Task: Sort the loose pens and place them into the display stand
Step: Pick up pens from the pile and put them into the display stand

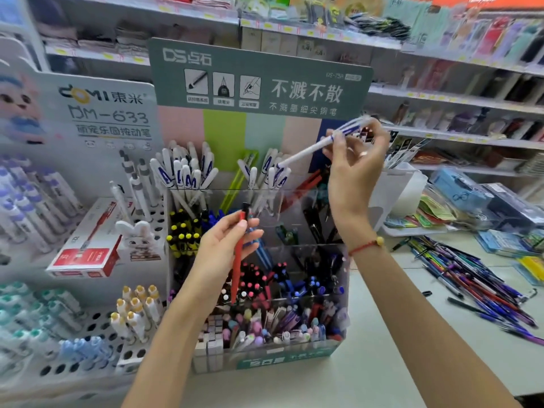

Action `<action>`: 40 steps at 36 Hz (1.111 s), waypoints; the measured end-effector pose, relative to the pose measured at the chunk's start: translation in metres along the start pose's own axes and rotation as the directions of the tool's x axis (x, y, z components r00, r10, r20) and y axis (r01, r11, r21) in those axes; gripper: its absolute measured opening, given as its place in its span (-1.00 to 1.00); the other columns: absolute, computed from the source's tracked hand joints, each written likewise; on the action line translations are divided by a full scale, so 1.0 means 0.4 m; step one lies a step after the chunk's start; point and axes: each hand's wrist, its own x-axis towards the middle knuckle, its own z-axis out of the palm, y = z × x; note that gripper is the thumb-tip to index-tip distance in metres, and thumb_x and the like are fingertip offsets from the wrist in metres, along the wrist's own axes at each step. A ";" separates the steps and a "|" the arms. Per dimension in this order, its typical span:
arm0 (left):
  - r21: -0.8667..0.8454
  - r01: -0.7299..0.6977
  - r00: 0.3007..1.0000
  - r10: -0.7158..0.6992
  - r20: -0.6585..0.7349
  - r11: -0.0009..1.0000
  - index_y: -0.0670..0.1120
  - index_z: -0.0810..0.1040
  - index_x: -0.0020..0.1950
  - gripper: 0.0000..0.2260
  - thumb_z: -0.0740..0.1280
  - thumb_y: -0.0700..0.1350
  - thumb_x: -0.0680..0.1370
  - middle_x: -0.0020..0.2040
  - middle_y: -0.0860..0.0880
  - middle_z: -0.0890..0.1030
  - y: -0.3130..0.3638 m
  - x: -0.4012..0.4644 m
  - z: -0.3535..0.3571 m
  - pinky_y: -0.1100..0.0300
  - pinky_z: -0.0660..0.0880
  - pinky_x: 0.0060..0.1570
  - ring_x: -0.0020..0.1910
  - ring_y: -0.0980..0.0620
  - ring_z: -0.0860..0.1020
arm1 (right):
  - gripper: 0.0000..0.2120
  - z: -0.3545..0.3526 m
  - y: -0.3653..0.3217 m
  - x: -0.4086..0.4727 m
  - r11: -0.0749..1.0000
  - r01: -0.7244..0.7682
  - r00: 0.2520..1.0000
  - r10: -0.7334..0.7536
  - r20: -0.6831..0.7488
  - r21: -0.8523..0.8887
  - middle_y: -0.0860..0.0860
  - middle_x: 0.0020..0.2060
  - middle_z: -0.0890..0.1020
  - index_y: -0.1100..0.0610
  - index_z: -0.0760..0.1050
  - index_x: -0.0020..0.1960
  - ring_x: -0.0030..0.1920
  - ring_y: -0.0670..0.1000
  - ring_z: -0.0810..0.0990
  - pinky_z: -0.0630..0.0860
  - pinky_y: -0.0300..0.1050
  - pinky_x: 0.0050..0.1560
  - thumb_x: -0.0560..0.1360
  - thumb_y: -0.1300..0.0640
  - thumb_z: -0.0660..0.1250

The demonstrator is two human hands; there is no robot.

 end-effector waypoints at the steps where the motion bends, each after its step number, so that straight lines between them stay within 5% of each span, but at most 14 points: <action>1: -0.039 -0.002 1.000 0.001 -0.019 0.999 -0.06 0.50 0.13 -0.85 0.18 -0.20 0.63 -0.05 0.04 0.69 0.000 -0.001 -0.003 0.13 0.57 0.01 -0.05 0.09 0.67 | -0.71 0.016 0.008 0.003 0.995 0.079 0.997 -0.078 0.020 -0.054 0.01 -0.14 0.63 0.14 0.30 0.24 -0.11 -0.04 0.66 0.62 -0.04 -0.01 0.57 0.30 0.27; 7: 0.038 -0.125 0.991 0.127 -0.048 0.991 -0.04 0.45 0.12 -0.87 0.14 -0.17 0.66 0.06 0.09 0.68 0.018 -0.017 -0.002 0.18 0.51 0.11 0.07 0.13 0.63 | -0.54 0.081 0.096 -0.035 0.784 0.492 0.845 -0.326 0.424 -0.379 0.07 -0.16 0.65 0.04 0.23 0.36 -0.28 0.02 0.64 0.61 -0.11 -0.31 0.55 0.24 0.32; 12: 0.181 -0.327 0.934 0.346 -0.085 0.927 -0.04 0.39 0.01 -0.93 0.16 -0.20 0.64 0.08 0.08 0.65 0.043 -0.032 0.005 0.30 0.57 -0.05 0.04 0.13 0.64 | -0.81 0.060 0.124 -0.072 0.479 0.735 0.670 -0.404 0.623 -0.480 0.02 0.01 0.66 0.10 0.60 0.12 0.08 0.08 0.56 0.44 -0.02 0.17 0.53 0.18 0.33; 17: 0.242 -0.508 0.839 0.538 -0.074 0.826 -0.08 0.42 0.09 -0.93 0.20 -0.20 0.62 0.12 0.03 0.63 0.076 -0.043 0.036 0.18 0.57 0.08 0.10 0.11 0.62 | -0.55 -0.008 0.119 -0.097 0.568 0.678 0.697 -0.297 0.653 -0.466 0.02 0.28 0.53 0.10 0.40 0.41 0.29 0.06 0.45 0.32 -0.03 0.36 0.52 0.21 0.31; 21: 0.285 -0.623 0.770 0.636 0.055 0.729 -0.03 0.39 0.08 -0.91 0.22 -0.21 0.63 0.08 -0.01 0.64 0.120 -0.015 0.106 0.02 0.55 0.13 0.07 0.08 0.63 | -0.52 -0.112 0.119 -0.103 0.517 0.544 0.837 -0.276 0.473 -0.661 0.03 0.34 0.45 0.11 0.36 0.42 0.37 0.06 0.35 0.19 -0.10 0.44 0.52 0.18 0.30; 25: 0.410 -0.722 0.678 0.689 0.257 0.557 -0.02 0.35 0.13 -0.87 0.24 -0.19 0.62 0.06 0.04 0.64 0.135 0.061 0.174 0.06 0.58 0.07 0.02 0.11 0.64 | -0.38 -0.199 0.154 -0.087 0.421 0.400 0.904 -0.034 0.426 -0.814 0.11 0.46 0.28 0.18 0.20 0.50 0.41 0.13 0.29 0.26 0.06 0.42 0.52 0.12 0.35; 28: 0.504 -0.751 0.637 0.671 0.380 0.427 -0.08 0.32 0.26 -0.78 0.23 -0.13 0.63 0.11 0.04 0.64 0.122 0.122 0.200 0.08 0.59 0.04 0.03 0.15 0.63 | -0.38 -0.228 0.167 -0.087 0.425 0.318 0.882 0.195 0.429 -0.848 0.10 0.53 0.14 0.15 0.05 0.55 0.44 0.15 0.26 0.29 0.04 0.41 0.60 0.02 0.22; 33: 0.570 -0.789 0.558 0.657 0.508 0.230 0.06 0.21 0.32 -0.70 0.21 0.01 0.63 0.16 0.03 0.63 0.088 0.179 0.194 -0.05 0.62 -0.12 -0.03 0.04 0.66 | -0.42 -0.236 0.165 -0.093 0.429 0.233 0.866 0.316 0.387 -0.873 0.02 0.49 0.21 0.01 -0.02 0.57 0.33 0.09 0.40 0.45 -0.01 0.13 0.64 -0.08 0.09; 37: 0.455 -0.842 0.477 0.794 0.376 0.289 0.05 0.21 0.34 -0.71 0.18 0.02 0.65 0.17 -0.04 0.62 0.098 0.176 0.188 0.03 0.64 -0.14 0.02 0.06 0.66 | -0.43 -0.253 0.178 -0.111 0.362 0.266 0.820 0.401 0.407 -0.893 0.04 0.48 0.20 0.10 0.09 0.54 0.18 0.13 0.53 0.48 -0.04 0.01 0.61 -0.04 0.16; 40: 0.515 -0.837 0.457 0.756 0.469 0.186 0.09 0.20 0.36 -0.67 0.22 -0.03 0.64 0.13 -0.04 0.65 0.103 0.185 0.181 0.07 0.63 -0.19 -0.06 0.04 0.67 | -0.47 -0.265 0.193 -0.122 0.352 0.282 0.821 0.394 0.414 -0.893 0.03 0.45 0.23 0.15 0.16 0.51 0.23 0.11 0.49 0.49 -0.02 -0.01 0.60 0.02 0.20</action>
